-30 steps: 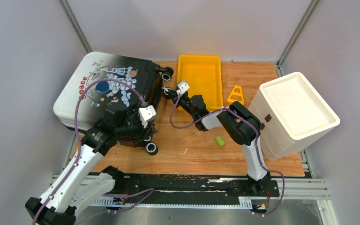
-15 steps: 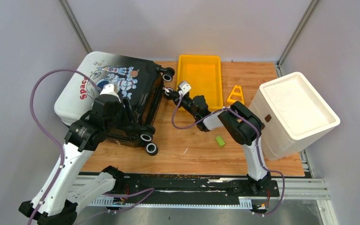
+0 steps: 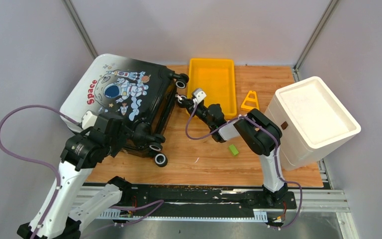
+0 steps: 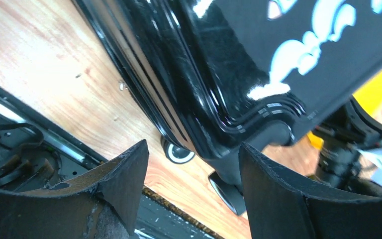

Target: Open, take out, and arrange the luggage

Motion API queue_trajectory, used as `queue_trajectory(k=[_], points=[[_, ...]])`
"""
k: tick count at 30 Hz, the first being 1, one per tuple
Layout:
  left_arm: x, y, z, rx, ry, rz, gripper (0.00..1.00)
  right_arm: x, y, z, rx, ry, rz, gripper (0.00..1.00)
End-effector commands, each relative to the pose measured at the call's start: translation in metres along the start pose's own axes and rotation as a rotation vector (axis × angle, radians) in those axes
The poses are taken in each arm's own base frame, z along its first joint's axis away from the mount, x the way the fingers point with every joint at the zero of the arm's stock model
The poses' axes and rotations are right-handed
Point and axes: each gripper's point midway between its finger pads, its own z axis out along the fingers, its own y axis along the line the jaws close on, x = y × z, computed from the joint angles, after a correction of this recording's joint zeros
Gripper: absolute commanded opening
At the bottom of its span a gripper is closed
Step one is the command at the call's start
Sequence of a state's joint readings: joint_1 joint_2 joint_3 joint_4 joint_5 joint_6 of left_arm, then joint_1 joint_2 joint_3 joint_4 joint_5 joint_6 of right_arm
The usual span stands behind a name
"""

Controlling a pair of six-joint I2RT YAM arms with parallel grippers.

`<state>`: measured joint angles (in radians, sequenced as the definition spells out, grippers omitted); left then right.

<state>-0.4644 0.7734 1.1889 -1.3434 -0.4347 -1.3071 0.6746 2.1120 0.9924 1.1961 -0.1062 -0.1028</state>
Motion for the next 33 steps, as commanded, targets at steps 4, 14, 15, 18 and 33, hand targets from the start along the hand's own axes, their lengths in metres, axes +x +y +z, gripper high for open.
queue_trajectory(k=[4, 14, 15, 18, 33], points=[[-0.008, 0.012, 0.031, -0.151, -0.106, -0.031, 0.75, -0.052, -0.035, -0.012, 0.093, -0.14, -0.01, 0.0], [-0.046, 0.014, 0.063, -0.202, -0.257, -0.097, 0.69, -0.051, -0.014, -0.01, -0.004, -0.128, 0.012, 0.0], [-0.055, 0.017, 0.065, -0.225, -0.278, -0.1, 0.68, -0.05, -0.012, -0.009, -0.014, -0.125, 0.014, 0.0], [-0.08, 0.013, 0.073, -0.246, -0.333, -0.119, 0.68, -0.047, -0.005, -0.004, -0.041, -0.109, 0.036, 0.0], [-0.064, 0.038, 0.021, -0.449, -0.053, -0.198, 0.69, -0.033, 0.021, 0.006, -0.132, -0.056, 0.07, 0.0]])
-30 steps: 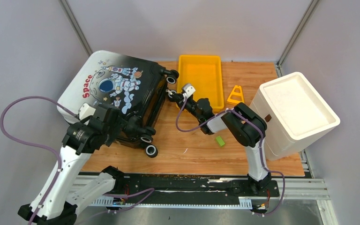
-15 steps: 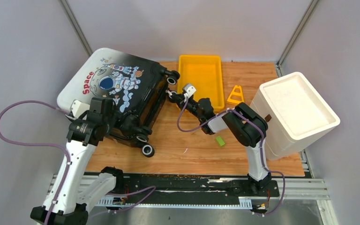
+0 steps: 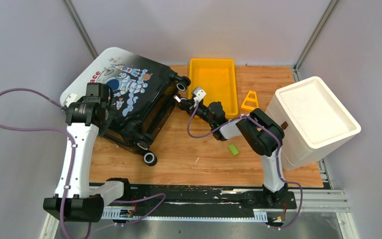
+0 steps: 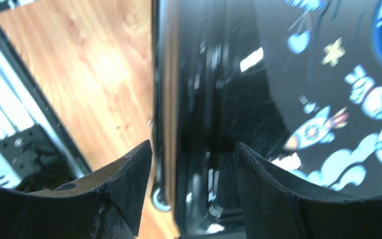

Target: Open, take out, and arrange the luggage

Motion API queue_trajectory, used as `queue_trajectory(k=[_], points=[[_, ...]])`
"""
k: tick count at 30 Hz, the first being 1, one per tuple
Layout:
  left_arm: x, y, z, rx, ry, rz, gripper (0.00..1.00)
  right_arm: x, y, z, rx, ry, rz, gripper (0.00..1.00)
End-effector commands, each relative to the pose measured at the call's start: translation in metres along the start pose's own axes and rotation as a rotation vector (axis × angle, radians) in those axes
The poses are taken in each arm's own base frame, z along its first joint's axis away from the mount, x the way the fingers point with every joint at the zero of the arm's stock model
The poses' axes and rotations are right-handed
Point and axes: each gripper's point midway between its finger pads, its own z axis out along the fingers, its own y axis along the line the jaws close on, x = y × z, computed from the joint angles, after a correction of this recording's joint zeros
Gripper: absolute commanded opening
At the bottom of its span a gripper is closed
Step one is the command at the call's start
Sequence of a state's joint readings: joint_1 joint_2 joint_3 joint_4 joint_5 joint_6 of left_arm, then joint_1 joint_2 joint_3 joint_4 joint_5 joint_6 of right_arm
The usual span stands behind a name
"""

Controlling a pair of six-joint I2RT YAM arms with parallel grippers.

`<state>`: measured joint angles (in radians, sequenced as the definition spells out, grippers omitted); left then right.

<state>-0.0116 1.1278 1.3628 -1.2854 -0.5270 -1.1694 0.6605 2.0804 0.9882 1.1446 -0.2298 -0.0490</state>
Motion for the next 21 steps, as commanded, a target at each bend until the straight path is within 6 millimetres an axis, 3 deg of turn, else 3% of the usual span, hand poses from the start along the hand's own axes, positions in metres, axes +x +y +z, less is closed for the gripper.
queue_trajectory(k=[1, 6, 9, 14, 21], points=[[0.033, 0.042, -0.039, -0.055, 0.194, -0.02, 0.69, -0.029, 0.006, 0.009, -0.025, -0.078, 0.01, 0.0], [0.047, 0.036, -0.07, 0.105, 0.252, -0.042, 0.69, -0.028, 0.01, 0.012, -0.033, -0.082, 0.012, 0.0], [0.064, 0.021, -0.08, 0.177, 0.322, -0.033, 0.7, -0.029, 0.011, 0.013, -0.036, -0.083, 0.011, 0.0], [0.101, -0.003, -0.082, 0.22, 0.402, 0.041, 0.75, -0.031, 0.012, 0.012, -0.034, -0.087, 0.011, 0.0], [0.134, -0.022, -0.082, 0.221, 0.443, 0.08, 0.77, -0.028, 0.013, 0.008, -0.036, -0.08, -0.009, 0.0]])
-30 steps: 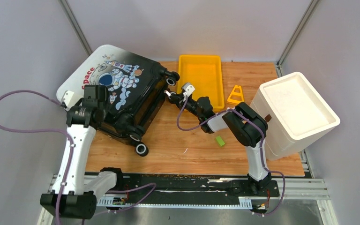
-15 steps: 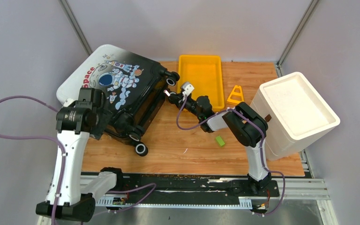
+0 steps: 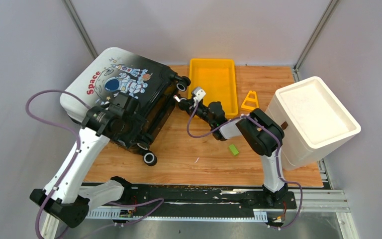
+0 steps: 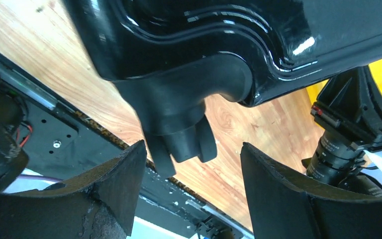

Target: Open, take out, and arrange the luggage

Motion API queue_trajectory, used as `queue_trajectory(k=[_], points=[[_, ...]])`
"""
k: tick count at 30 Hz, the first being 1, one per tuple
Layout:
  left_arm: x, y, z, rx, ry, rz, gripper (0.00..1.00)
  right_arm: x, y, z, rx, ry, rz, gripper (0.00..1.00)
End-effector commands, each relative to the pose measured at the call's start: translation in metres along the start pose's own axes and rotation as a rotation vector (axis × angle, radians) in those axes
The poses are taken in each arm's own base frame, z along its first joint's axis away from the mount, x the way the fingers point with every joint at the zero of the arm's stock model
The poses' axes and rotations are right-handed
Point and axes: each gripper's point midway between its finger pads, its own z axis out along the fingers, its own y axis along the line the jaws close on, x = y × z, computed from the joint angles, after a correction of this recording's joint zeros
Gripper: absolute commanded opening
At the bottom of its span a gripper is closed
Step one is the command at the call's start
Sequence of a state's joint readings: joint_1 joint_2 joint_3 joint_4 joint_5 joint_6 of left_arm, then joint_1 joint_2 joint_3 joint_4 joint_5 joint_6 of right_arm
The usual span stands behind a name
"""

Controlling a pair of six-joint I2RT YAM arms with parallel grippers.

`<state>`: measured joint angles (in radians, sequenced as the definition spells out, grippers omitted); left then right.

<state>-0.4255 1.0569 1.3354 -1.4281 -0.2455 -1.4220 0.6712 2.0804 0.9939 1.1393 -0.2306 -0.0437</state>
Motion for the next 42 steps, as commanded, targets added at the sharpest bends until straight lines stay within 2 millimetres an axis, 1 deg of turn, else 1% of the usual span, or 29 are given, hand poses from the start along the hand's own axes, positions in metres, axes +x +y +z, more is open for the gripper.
queue_trajectory(k=[1, 4, 6, 10, 13, 16, 17, 20, 23, 25, 26, 27, 28, 29, 30, 31, 32, 33, 34, 35, 38, 42], points=[[0.016, -0.019, 0.009, 0.028, 0.025, -0.044, 0.77, -0.028, 0.007, 0.007, -0.026, -0.081, -0.016, 0.0], [0.026, -0.014, 0.017, -0.02, 0.036, -0.029, 0.76, -0.027, 0.008, 0.007, -0.032, -0.078, -0.016, 0.0], [0.032, -0.004, 0.024, -0.077, 0.041, -0.042, 0.76, -0.027, 0.008, 0.007, -0.032, -0.078, -0.017, 0.0], [0.038, 0.003, 0.031, -0.12, 0.044, -0.054, 0.74, -0.026, 0.008, 0.007, -0.032, -0.076, -0.021, 0.0], [0.034, 0.012, 0.033, -0.174, 0.011, -0.058, 0.74, -0.027, 0.008, 0.007, -0.033, -0.079, -0.022, 0.0], [0.033, 0.016, 0.039, -0.194, -0.008, -0.055, 0.74, -0.027, 0.009, 0.007, -0.034, -0.078, -0.021, 0.0], [0.032, 0.015, 0.041, -0.186, -0.013, -0.057, 0.74, -0.027, 0.01, 0.007, -0.036, -0.078, -0.021, 0.0], [0.032, 0.018, 0.049, -0.19, -0.031, -0.05, 0.71, -0.027, 0.01, 0.006, -0.035, -0.078, -0.022, 0.0], [0.031, 0.017, 0.056, -0.177, -0.042, -0.035, 0.67, -0.027, 0.012, 0.006, -0.038, -0.077, -0.022, 0.0], [0.027, 0.016, 0.056, -0.172, -0.066, -0.023, 0.56, -0.026, 0.014, 0.006, -0.042, -0.071, -0.019, 0.0], [0.021, 0.018, 0.055, -0.178, -0.093, -0.014, 0.52, -0.026, 0.016, 0.006, -0.046, -0.068, -0.018, 0.0], [0.018, 0.018, 0.052, -0.173, -0.109, -0.011, 0.44, -0.025, 0.017, 0.005, -0.048, -0.066, -0.017, 0.0], [0.01, 0.022, 0.051, -0.185, -0.145, -0.002, 0.4, -0.025, 0.018, 0.006, -0.051, -0.065, -0.016, 0.0], [0.006, 0.022, 0.047, -0.178, -0.165, -0.002, 0.31, -0.025, 0.019, 0.006, -0.052, -0.065, -0.016, 0.0], [-0.001, 0.026, 0.045, -0.187, -0.198, 0.009, 0.27, -0.025, 0.02, 0.006, -0.053, -0.063, -0.016, 0.0], [-0.005, 0.027, 0.042, -0.182, -0.216, 0.013, 0.2, -0.023, 0.02, 0.005, -0.052, -0.059, -0.014, 0.0], [-0.011, 0.03, 0.04, -0.188, -0.248, 0.022, 0.16, -0.024, 0.02, 0.005, -0.049, -0.058, -0.011, 0.0], [-0.018, 0.032, 0.038, -0.185, -0.279, 0.027, 0.06, -0.024, 0.02, 0.005, -0.047, -0.058, -0.005, 0.0], [-0.02, 0.035, 0.036, -0.193, -0.293, 0.033, 0.02, -0.024, 0.02, 0.005, -0.041, -0.057, 0.002, 0.0], [-0.025, 0.039, 0.034, -0.195, -0.314, 0.038, 0.0, -0.023, 0.019, 0.005, -0.034, -0.051, 0.012, 0.0], [-0.032, 0.047, 0.029, -0.209, -0.346, 0.051, 0.0, -0.024, 0.015, 0.003, 0.0, -0.044, 0.033, 0.0], [-0.041, 0.061, 0.016, -0.22, -0.382, 0.06, 0.0, -0.025, 0.008, -0.002, 0.047, -0.047, 0.056, 0.0]])
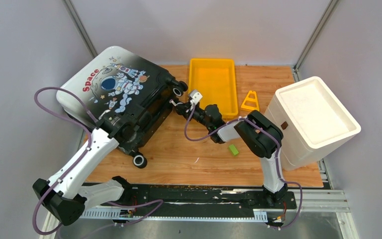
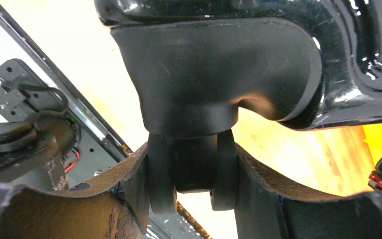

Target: Open, take out, and arrange the luggage

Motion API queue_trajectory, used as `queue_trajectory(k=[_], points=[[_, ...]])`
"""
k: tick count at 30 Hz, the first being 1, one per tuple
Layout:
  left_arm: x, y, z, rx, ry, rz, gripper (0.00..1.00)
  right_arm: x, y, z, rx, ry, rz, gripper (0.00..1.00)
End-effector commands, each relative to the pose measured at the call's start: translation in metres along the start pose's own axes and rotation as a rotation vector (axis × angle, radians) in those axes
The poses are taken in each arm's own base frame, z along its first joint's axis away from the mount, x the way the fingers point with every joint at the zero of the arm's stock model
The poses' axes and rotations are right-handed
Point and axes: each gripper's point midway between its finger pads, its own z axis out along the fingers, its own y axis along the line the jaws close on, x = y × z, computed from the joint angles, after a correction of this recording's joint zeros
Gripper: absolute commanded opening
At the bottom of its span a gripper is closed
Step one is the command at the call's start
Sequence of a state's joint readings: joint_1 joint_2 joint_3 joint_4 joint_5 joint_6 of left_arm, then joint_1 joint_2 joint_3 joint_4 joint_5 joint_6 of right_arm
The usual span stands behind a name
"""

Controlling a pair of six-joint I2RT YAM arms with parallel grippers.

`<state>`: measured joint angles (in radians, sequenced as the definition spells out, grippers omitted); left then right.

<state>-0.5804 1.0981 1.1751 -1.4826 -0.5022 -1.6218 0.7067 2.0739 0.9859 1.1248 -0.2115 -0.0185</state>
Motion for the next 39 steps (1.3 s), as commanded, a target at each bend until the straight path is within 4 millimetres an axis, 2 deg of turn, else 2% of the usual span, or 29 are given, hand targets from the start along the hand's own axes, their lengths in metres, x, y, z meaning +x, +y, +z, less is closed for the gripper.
queue_trajectory(k=[1, 6, 13, 16, 21, 26, 31, 35, 39], points=[[-0.048, 0.031, -0.013, -0.027, -0.206, 0.012, 0.0, -0.026, -0.012, -0.004, 0.08, -0.063, 0.021, 0.0], [-0.054, 0.044, -0.019, 0.003, -0.223, 0.009, 0.0, -0.029, -0.029, -0.006, 0.174, -0.086, 0.014, 0.0], [-0.053, 0.058, -0.015, -0.014, -0.227, 0.034, 0.0, -0.035, -0.043, -0.009, 0.223, -0.118, 0.01, 0.0], [-0.051, 0.061, -0.015, -0.012, -0.22, 0.045, 0.0, -0.036, -0.06, -0.011, 0.276, -0.123, 0.018, 0.0], [-0.053, 0.062, -0.018, 0.005, -0.224, 0.047, 0.0, -0.036, -0.081, -0.011, 0.304, -0.126, 0.061, 0.0], [-0.06, 0.063, -0.019, 0.023, -0.261, 0.083, 0.0, -0.039, -0.087, -0.004, 0.243, -0.138, 0.084, 0.0], [-0.061, 0.065, -0.017, 0.038, -0.273, 0.115, 0.0, -0.04, -0.104, 0.006, 0.25, -0.134, 0.086, 0.0], [-0.057, 0.052, -0.014, 0.106, -0.263, 0.169, 0.0, -0.037, -0.12, 0.01, 0.265, -0.133, 0.103, 0.0], [-0.056, 0.05, -0.015, 0.135, -0.259, 0.18, 0.0, -0.038, -0.125, 0.016, 0.23, -0.146, 0.086, 0.0]])
